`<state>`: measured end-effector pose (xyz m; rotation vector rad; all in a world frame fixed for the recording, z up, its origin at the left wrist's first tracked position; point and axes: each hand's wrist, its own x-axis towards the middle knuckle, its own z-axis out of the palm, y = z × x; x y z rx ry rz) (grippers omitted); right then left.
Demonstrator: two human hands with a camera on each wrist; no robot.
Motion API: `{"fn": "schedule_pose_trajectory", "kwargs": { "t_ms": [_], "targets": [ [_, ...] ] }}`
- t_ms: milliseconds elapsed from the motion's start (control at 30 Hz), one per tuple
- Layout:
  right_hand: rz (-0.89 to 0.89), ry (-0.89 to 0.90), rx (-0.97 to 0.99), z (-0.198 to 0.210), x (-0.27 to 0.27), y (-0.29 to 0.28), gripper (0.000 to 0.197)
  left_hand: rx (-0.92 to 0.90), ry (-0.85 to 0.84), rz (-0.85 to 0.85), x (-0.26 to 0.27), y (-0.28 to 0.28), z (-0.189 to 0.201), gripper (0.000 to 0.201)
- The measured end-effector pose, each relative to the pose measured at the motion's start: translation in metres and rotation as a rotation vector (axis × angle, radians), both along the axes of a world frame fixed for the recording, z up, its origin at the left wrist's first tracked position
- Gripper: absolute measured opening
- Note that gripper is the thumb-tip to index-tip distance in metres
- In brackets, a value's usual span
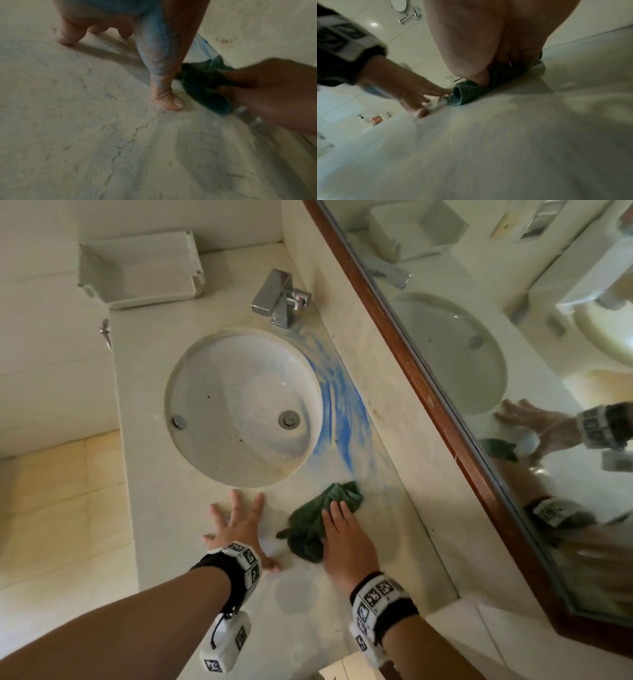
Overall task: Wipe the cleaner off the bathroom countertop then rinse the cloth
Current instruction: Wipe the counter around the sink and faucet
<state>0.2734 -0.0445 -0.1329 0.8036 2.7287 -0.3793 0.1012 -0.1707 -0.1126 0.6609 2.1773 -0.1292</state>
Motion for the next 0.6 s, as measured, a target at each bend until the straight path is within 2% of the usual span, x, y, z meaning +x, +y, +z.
{"fn": "schedule_pose_trajectory", "kwargs": {
  "t_ms": [100,233,333,400,500,600],
  "targets": [
    [-0.047,-0.045,-0.024,0.008,0.022,-0.02,0.063,0.006,0.014,-0.018,0.0,-0.002,-0.003,0.147],
    [-0.103,-0.038,0.021,0.006,-0.01,-0.01,0.064,0.015,0.107,-0.142,-0.003,-0.008,0.001,0.143],
    [-0.201,-0.017,-0.014,0.019,-0.051,-0.002,0.06,0.018,0.152,-0.334,-0.02,-0.02,0.006,0.131],
    [-0.279,-0.132,0.011,0.03,-0.072,-0.008,0.06,0.02,0.191,-0.508,-0.04,-0.028,0.01,0.117],
    [-0.387,-0.209,-0.017,0.033,-0.085,-0.03,0.06,0.037,0.22,-0.75,-0.073,-0.035,0.011,0.102],
    [-0.524,-0.225,-0.101,0.031,-0.088,-0.068,0.062,0.053,0.179,-0.916,-0.101,-0.037,0.014,0.092]
  ]
}}
